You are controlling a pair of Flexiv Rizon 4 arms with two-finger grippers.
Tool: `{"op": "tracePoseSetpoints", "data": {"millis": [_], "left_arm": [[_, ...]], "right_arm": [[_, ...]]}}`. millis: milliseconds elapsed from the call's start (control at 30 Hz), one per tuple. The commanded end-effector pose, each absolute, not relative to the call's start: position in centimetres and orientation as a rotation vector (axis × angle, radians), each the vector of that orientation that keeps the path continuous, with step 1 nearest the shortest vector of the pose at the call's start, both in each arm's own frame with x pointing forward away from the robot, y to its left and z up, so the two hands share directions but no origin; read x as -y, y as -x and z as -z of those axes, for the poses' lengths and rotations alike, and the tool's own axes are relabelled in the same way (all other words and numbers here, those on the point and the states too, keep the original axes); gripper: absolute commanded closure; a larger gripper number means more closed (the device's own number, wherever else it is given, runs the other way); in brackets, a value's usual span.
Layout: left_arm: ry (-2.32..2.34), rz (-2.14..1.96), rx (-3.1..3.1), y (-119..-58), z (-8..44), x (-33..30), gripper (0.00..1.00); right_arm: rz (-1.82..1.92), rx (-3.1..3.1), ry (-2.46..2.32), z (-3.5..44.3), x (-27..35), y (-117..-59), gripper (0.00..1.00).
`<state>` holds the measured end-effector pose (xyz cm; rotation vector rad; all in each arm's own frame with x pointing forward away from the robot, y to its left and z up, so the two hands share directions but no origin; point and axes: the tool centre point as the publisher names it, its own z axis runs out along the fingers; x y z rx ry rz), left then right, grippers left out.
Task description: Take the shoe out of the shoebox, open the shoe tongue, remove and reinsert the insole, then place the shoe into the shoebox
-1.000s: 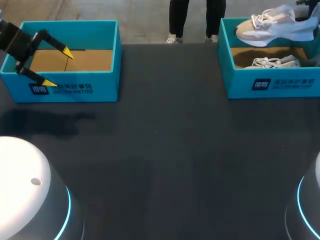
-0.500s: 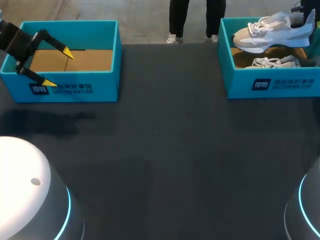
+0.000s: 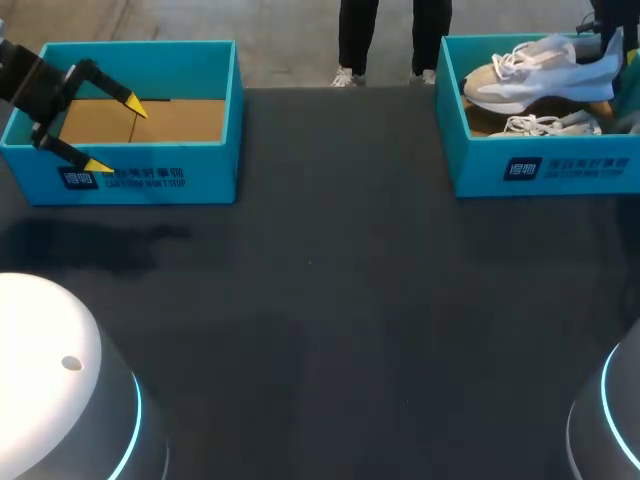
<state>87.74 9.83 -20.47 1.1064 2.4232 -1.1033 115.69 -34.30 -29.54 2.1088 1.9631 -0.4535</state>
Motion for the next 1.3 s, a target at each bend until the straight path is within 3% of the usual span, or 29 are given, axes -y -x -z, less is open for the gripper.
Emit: {"op": "tracePoseSetpoints", "data": {"millis": [33, 1300], "left_arm": [[-1.109, 1.100, -2.425, -87.7, 20.4, -9.9, 0.00], [-1.109, 1.100, -2.425, -87.7, 20.4, -9.9, 0.00]], "right_arm": [[0.477, -1.963, -2.125, 30.5, 34.6, -116.8, 1.00], [0.467, -1.955, -2.173, 36.7, 36.3, -117.7, 1.00]]}}
